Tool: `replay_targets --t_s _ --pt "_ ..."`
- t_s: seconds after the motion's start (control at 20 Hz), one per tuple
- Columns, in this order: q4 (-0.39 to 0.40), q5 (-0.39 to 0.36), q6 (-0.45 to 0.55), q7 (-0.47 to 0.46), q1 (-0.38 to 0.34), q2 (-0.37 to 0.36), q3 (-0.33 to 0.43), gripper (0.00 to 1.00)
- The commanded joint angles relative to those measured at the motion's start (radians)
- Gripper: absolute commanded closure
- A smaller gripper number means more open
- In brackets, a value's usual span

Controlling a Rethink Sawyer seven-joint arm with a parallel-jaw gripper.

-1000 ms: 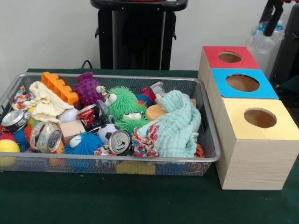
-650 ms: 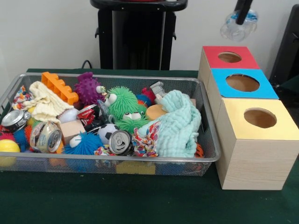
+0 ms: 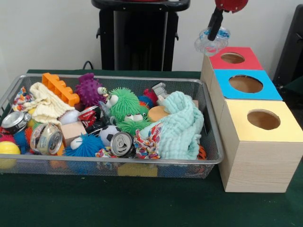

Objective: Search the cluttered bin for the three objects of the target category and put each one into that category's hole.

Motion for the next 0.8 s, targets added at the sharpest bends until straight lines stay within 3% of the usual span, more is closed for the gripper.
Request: replay_targets --t_s 0.05,0.6,0.8 --pt "0.088 -0.009 -0.027 0.142 0.013 0.057 0.095 1.00" --pt "-0.063 0.052 0.042 0.284 0.054 0.164 0.092 1.00" --pt "-0.079 0.073 0.039 0.296 0.060 0.186 0.084 1.00"
